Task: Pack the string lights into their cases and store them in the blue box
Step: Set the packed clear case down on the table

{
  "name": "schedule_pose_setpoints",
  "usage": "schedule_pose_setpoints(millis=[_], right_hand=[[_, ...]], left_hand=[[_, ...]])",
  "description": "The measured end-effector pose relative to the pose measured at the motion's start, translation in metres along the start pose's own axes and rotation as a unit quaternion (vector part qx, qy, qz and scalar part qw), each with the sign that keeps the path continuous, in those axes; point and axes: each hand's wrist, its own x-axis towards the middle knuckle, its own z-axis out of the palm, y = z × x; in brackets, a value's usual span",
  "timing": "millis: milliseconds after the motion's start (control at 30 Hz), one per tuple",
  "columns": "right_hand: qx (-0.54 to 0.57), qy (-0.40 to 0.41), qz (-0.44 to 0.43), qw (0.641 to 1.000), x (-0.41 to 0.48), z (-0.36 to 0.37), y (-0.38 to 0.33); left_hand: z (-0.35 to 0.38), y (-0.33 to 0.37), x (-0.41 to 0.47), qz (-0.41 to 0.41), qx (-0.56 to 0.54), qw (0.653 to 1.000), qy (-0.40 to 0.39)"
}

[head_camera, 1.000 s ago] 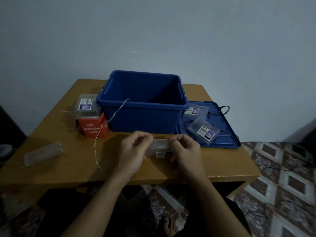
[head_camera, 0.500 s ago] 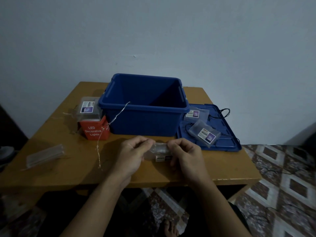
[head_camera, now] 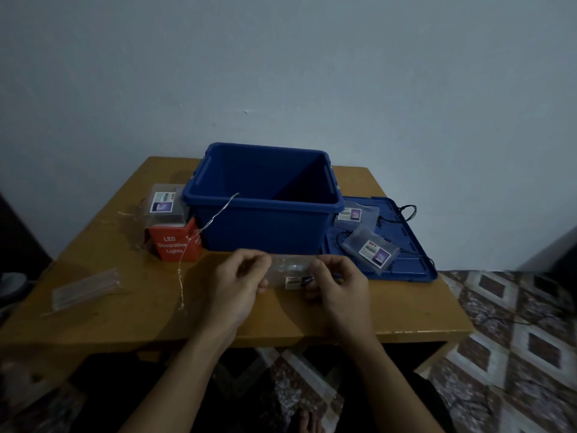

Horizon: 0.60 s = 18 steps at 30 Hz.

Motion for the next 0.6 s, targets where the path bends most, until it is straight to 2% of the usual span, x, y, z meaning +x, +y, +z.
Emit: schedule_pose_setpoints(millis=[267, 600], right_hand=[[-0.067, 0.013, -0.013, 0.998, 0.0002, 0.0049, 0.0078], [-0.125, 0.014, -0.024, 0.992, 0.0001, 0.0044, 0.0063]], left_hand=[[0.0086, -0.0011, -0.0050, 0.046, -0.003, 0.999, 0.028], [0.0071, -0.0037, -0.0058, 0.049, 0.021, 0.998, -0.024]])
